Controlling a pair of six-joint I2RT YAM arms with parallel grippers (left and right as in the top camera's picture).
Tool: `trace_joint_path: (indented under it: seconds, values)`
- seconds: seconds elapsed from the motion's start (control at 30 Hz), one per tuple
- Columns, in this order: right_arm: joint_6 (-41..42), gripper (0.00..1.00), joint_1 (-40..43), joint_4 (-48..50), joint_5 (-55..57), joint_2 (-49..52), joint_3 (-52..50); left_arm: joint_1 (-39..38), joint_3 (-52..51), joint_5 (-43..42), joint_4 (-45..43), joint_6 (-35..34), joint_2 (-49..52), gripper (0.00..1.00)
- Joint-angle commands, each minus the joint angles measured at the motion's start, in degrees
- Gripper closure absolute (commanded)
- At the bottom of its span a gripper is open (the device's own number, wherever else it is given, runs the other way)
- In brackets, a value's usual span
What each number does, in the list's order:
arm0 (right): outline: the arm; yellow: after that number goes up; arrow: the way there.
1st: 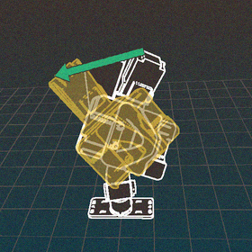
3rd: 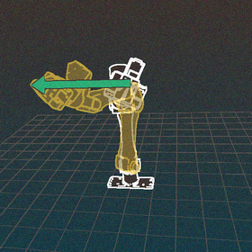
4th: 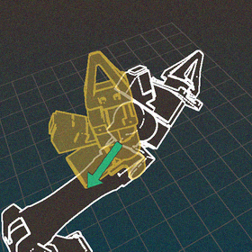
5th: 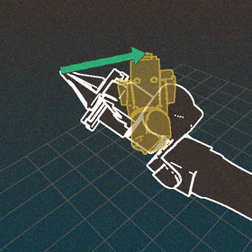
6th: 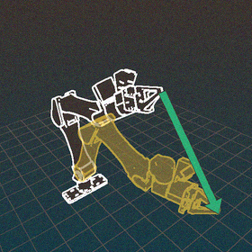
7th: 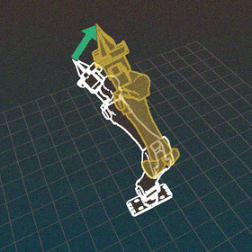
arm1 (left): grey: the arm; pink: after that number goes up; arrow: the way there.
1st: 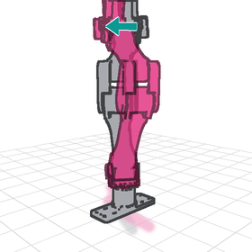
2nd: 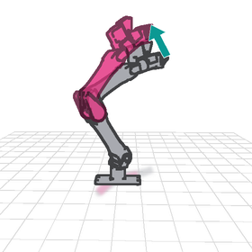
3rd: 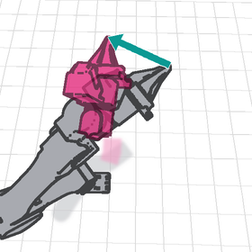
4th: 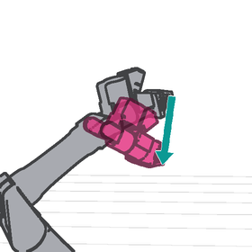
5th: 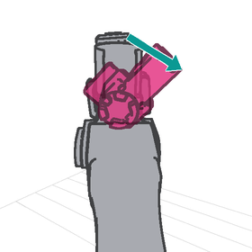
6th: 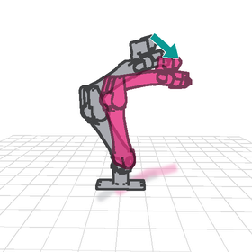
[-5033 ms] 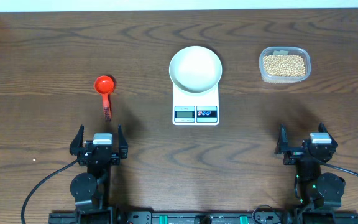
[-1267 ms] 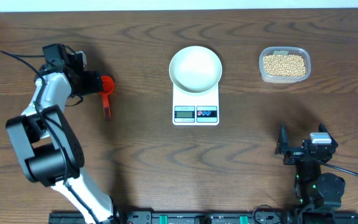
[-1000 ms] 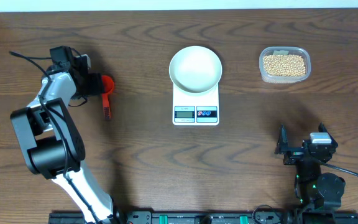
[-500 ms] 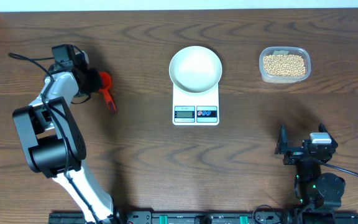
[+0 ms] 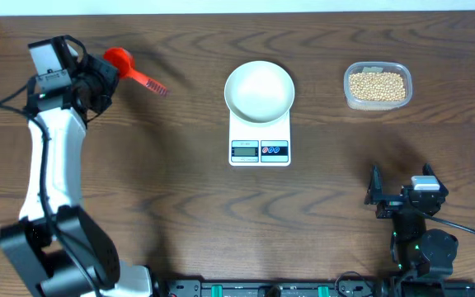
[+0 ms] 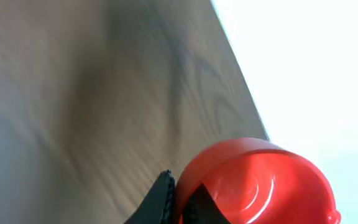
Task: Scoop item into bowl and weigh 50g on scale
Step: 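Lift the red scoop with the left gripper over the cream bowl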
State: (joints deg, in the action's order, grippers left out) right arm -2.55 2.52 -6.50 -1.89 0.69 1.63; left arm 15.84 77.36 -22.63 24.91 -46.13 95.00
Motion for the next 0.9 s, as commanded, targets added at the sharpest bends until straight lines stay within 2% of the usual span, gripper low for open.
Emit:
trace_joint_path:
  seconds: [0.0,0.1,0.17,0.3,0.57,0.77,0.87]
  values:
    - [0.3,0.01,-0.3,0.0,0.0,-0.3,-0.3,-0.7,0.7,-5.5,6.0,-14.0,-1.9,0.93]
    - [0.3,0.01,-0.3,0.0,0.0,-0.3,-0.3,-1.9,0.7,-5.5,11.8,-18.9,-2.2,0.93]
    - [0.3,0.01,-0.3,0.0,0.0,-0.3,-0.3,-2.8,0.7,-5.5,15.2,-19.8,-2.2,0.93]
    - [-1.2,0.01,-0.3,0.0,0.9,-0.3,-0.3,-5.5,0.7,-5.5,18.3,-19.7,-2.2,0.93]
    - [-1.0,0.01,-0.3,0.0,0.7,-0.3,-0.3,-11.6,0.7,-5.4,18.1,-15.9,-2.2,0.93]
    - [6.8,0.01,-0.3,4.0,-9.4,-0.3,-0.3,-15.0,0.7,-5.4,17.9,-12.3,-2.2,0.93]
    - [14.1,0.01,-0.3,7.1,-12.5,0.0,-0.3,-17.5,0.7,-5.5,16.0,-12.4,-2.2,0.93]
